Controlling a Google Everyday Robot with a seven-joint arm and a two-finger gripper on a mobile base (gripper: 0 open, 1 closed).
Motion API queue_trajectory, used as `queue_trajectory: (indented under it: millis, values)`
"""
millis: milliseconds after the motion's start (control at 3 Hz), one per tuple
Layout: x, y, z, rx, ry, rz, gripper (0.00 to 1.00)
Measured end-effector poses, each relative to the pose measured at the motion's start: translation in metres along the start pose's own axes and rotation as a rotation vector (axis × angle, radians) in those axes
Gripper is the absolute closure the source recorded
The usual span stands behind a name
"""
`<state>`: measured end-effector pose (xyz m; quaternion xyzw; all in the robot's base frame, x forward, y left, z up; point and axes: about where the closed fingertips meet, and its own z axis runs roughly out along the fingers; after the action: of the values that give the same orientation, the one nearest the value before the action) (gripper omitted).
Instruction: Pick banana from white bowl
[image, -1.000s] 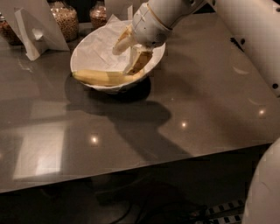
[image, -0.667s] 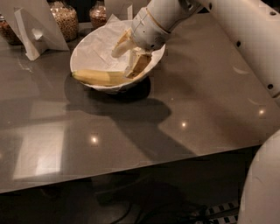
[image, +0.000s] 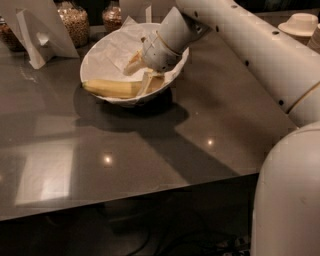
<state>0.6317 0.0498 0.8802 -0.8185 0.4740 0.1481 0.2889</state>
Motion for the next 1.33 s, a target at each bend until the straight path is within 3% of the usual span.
queue_trajectory:
  millis: [333, 1000, 1333]
  values:
    - [0.000, 0.002, 0.007, 0.002, 0.009, -0.001, 0.40]
    - [-0.003, 0.004, 0.001, -0.017, 0.072, -0.029, 0.82]
    - [-0.013, -0.002, -0.015, -0.030, 0.134, -0.089, 1.00]
